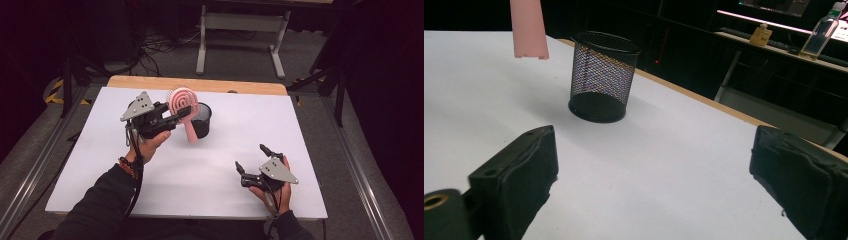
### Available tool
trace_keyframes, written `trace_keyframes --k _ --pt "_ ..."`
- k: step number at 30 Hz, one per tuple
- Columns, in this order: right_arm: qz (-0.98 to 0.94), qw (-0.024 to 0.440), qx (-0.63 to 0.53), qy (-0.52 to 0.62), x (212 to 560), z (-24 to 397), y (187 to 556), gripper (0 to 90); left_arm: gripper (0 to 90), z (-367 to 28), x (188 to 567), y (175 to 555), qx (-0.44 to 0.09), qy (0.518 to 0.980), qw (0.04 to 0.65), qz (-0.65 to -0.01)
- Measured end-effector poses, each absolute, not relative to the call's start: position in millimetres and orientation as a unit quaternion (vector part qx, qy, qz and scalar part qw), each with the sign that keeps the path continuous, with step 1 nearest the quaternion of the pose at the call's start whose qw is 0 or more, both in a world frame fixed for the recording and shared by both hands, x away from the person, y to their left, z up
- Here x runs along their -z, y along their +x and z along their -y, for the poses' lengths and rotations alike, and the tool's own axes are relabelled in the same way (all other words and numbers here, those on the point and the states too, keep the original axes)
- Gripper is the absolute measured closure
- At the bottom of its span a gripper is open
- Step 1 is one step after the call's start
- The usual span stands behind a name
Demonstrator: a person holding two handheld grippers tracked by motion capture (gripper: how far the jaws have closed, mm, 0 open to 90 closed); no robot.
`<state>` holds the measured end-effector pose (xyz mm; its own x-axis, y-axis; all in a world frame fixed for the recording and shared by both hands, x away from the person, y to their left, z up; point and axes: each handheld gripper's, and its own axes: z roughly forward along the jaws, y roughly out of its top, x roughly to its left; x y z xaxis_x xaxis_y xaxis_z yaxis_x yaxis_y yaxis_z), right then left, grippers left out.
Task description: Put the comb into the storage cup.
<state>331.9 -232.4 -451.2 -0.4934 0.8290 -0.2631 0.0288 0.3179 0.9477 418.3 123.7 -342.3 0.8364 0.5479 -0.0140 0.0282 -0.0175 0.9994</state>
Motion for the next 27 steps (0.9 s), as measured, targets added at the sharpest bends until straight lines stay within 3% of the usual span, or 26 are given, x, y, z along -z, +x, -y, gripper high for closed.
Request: trace_keyframes --k 27 --pt "-0.708 0.401 -0.499 0.299 453.2 230.0 331.8 4.6 62.2 -119.0 302.6 447.0 -0.224 0.679 0.668 -0.205"
